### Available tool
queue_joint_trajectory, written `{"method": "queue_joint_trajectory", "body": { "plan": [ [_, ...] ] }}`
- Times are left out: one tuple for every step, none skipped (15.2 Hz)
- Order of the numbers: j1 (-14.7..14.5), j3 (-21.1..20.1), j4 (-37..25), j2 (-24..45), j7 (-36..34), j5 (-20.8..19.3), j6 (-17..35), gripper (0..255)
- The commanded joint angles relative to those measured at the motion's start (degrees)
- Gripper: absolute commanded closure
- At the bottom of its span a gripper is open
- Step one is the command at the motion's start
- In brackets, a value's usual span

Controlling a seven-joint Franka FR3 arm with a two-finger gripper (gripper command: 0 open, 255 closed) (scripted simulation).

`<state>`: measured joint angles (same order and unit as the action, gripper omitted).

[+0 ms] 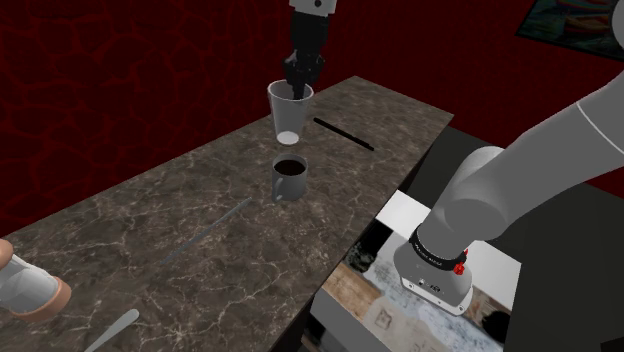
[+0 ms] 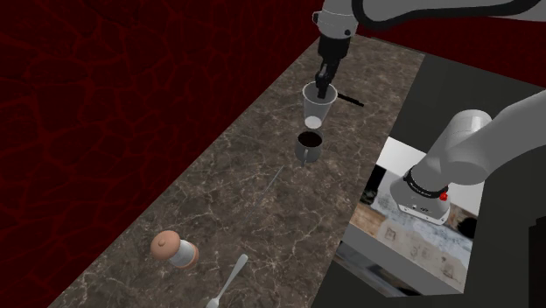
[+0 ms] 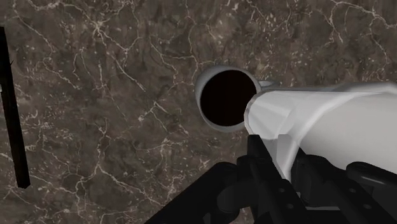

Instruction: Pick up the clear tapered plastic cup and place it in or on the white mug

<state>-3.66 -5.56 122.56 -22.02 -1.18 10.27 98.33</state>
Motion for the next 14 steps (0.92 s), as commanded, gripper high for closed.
{"method": "queue_joint_trajectory", "body": {
  "plan": [
    [0.0, 0.0, 1.6, -0.3, 0.3, 0.1, 1.3, 255],
    [0.0, 0.0, 2.4, -0.3, 0.4, 0.1, 2.1, 255],
    [0.0, -0.1, 3.1, -0.3, 0.5, 0.1, 2.8, 255],
    [0.0, -0.1, 3.9, -0.2, 0.6, 0.2, 3.6, 255],
    [0.0, -0.1, 4.6, -0.2, 0.7, 0.2, 4.4, 255],
    [-0.1, -0.2, 5.3, -0.1, 0.8, 0.3, 5.1, 255],
    [-0.1, -0.2, 6.0, -0.1, 0.9, 0.3, 5.9, 255],
    [-0.1, -0.2, 6.7, 0.0, 1.0, 0.4, 6.7, 255],
    [-0.1, -0.3, 7.4, 0.1, 1.1, 0.4, 7.5, 255],
    [-0.1, -0.3, 8.1, 0.2, 1.2, 0.5, 8.2, 255],
    [-0.1, -0.4, 8.7, 0.3, 1.3, 0.5, 9.0, 255],
    [-0.1, -0.4, 9.4, 0.5, 1.4, 0.6, 9.8, 255],
    [-0.2, -0.4, 10.0, 0.6, 1.5, 0.6, 10.6, 255],
    [-0.2, -0.5, 10.7, 0.8, 1.6, 0.7, 11.4, 255]
  ]
}}
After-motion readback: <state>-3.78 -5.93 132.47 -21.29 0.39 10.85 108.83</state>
